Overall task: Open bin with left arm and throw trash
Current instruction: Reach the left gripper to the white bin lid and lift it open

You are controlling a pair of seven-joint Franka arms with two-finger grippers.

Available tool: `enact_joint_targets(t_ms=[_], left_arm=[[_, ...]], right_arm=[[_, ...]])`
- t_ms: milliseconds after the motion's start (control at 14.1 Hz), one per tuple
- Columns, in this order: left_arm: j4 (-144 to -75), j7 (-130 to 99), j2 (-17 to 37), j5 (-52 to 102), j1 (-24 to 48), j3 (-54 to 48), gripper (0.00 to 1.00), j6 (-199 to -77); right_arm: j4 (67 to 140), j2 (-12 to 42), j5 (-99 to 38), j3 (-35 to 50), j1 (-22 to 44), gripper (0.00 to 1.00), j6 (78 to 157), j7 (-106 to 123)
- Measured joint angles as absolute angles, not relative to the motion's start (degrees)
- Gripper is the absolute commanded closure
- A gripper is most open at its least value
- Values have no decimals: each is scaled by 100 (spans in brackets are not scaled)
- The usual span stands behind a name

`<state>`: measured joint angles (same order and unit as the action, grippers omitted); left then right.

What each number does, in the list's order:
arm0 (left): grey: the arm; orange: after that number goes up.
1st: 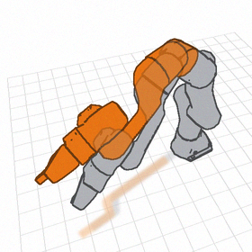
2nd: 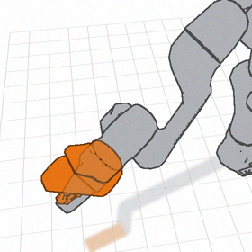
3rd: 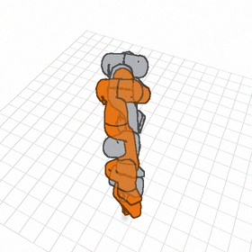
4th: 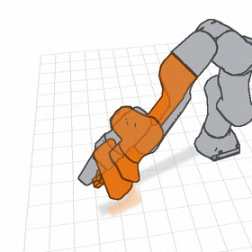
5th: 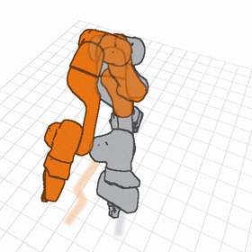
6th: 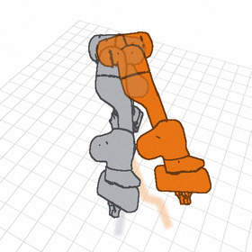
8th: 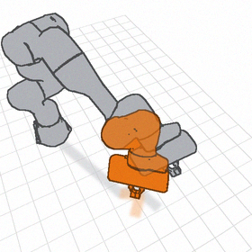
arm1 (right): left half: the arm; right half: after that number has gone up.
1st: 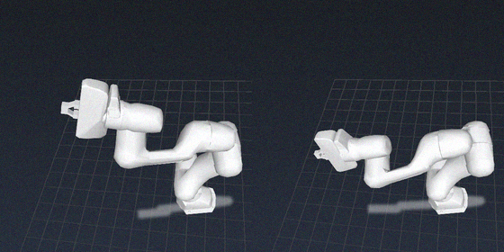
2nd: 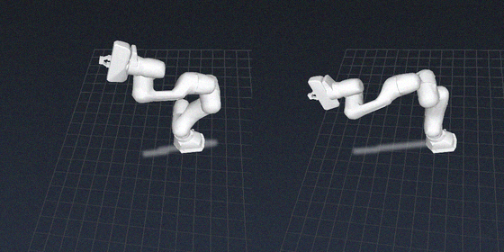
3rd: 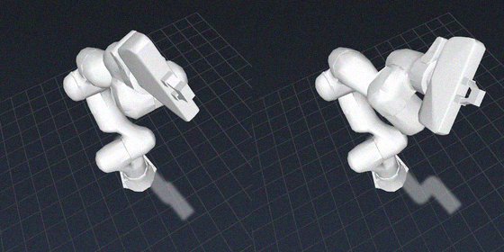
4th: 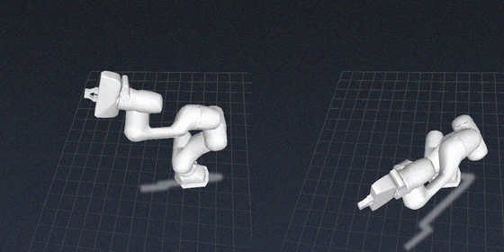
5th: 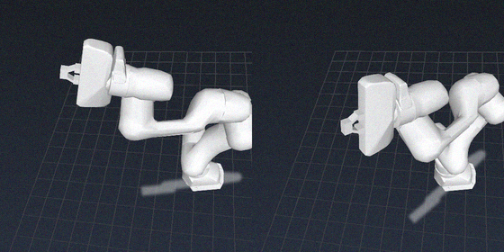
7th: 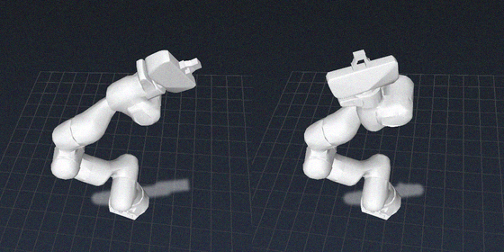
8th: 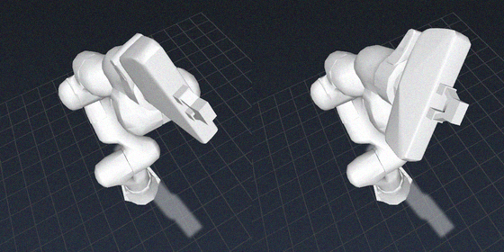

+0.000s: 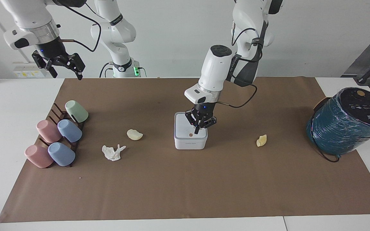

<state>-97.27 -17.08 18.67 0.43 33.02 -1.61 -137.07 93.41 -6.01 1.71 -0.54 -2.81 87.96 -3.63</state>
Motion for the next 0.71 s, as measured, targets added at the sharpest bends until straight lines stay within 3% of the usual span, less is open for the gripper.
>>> enact_joint_targets(t_ms=[711], left_arm=[[-9795, -1788, 2123, 43, 3502, -155, 100, -13915]], right_arm=[[9345, -605, 171, -54, -281, 0, 8796, -363]])
